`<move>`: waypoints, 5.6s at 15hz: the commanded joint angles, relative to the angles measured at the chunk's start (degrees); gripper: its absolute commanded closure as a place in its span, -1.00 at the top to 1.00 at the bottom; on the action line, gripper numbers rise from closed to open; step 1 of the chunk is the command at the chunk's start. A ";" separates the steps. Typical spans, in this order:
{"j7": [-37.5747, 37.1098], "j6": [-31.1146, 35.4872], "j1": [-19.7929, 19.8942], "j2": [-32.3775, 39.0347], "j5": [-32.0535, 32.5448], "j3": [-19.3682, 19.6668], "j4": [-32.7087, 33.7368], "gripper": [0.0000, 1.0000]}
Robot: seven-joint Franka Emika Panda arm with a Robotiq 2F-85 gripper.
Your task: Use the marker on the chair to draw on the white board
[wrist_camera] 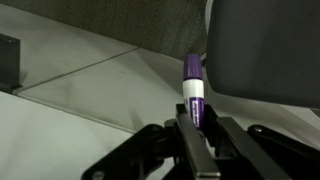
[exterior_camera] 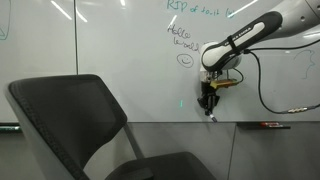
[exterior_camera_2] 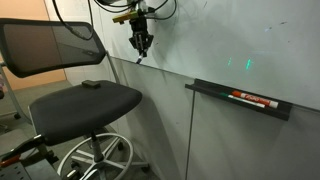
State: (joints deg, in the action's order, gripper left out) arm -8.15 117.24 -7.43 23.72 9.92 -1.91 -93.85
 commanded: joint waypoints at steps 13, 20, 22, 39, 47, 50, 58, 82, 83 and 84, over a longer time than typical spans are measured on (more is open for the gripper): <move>-0.89 -15.43 -0.15 -12.28 -0.72 -0.98 -0.92 -0.87; -0.99 -18.08 0.11 -15.81 0.57 -1.29 -0.86 -0.87; -1.18 -17.08 0.11 -15.40 1.40 -1.24 -0.38 -0.87; -8.30 -0.51 -0.14 -7.41 14.02 1.33 -0.30 -0.87; -8.19 -1.16 -0.20 -7.38 15.10 1.61 0.74 -0.87; -7.98 -1.89 -0.34 -7.27 15.03 1.56 1.43 -0.87; -6.65 -10.31 -0.41 -6.70 10.72 0.58 5.29 -0.87; -6.91 -18.21 -1.17 -1.33 10.84 1.11 15.18 -0.88; -6.84 -18.31 -1.20 -1.30 10.97 1.09 15.39 -0.88; -6.70 -17.94 -1.20 -1.36 11.11 1.05 15.38 -0.88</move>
State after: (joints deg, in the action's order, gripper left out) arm -15.71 100.05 -8.12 20.26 19.85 -1.50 -82.82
